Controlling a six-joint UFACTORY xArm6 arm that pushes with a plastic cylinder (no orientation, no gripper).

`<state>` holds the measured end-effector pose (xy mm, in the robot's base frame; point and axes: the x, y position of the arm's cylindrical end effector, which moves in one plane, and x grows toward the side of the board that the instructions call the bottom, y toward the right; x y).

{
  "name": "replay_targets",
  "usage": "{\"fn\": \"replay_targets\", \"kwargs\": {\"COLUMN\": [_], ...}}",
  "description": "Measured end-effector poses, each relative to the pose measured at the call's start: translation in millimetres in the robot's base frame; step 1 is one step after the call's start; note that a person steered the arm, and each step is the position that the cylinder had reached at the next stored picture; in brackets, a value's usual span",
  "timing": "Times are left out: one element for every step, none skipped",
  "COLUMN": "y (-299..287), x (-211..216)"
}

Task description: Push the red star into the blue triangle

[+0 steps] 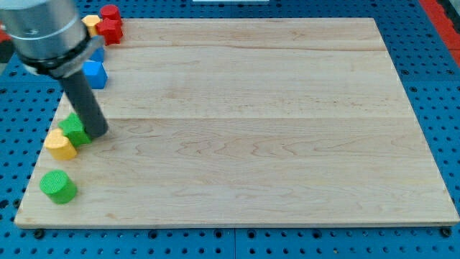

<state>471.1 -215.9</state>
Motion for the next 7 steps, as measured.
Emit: {"fn": "replay_targets", "kwargs": {"y": [-2.6, 0.2, -14.0, -37.0, 24.2, 83.9, 80.3], "x": [-2.3, -9.0, -16.4, -25.2, -51.5, -115.3, -193.2]}}
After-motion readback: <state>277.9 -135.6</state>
